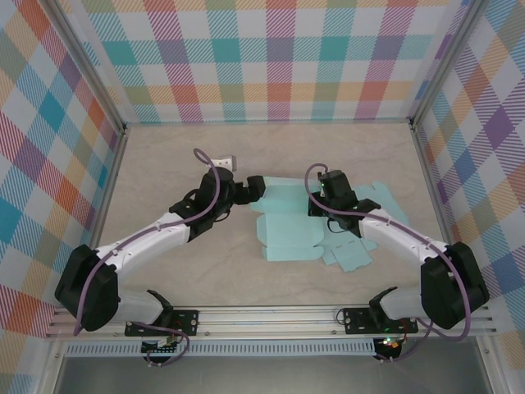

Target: Fold the paper box

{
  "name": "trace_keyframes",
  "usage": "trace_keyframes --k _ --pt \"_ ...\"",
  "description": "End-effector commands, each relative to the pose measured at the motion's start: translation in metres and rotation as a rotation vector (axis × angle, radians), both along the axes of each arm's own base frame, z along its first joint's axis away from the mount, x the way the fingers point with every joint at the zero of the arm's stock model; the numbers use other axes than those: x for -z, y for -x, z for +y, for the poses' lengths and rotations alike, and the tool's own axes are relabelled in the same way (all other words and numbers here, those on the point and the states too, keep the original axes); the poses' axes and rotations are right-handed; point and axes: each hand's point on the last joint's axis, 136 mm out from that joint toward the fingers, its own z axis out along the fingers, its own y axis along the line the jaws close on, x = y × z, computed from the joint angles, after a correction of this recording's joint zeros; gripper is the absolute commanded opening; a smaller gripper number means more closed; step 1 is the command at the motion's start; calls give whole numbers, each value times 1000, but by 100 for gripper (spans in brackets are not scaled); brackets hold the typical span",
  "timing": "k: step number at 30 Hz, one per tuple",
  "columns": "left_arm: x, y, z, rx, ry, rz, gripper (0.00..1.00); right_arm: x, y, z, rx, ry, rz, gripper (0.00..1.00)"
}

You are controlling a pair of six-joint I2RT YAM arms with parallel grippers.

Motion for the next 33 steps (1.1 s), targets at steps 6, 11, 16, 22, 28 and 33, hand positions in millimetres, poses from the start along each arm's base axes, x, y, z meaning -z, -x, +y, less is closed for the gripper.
trace_keyframes --k 6,11,16,22,28,33 --pt "7 4 -1 15 -43 13 100 -10 -2 2 9 -24 -32 0" --pt "11 9 7 3 -65 14 100 -10 -3 5 2 -35 -33 0" --pt "18 10 -9 57 -42 27 100 -15 -2 6 -3 -42 -40 0" --pt "20 10 -34 116 -33 25 100 -15 -1 9 -12 -53 -36 0" --pt "23 9 -51 151 -31 27 100 -18 0 13 -22 -62 -43 0" --pt "18 2 -57 153 -12 1 100 -18 1 16 -26 -70 -46 0"
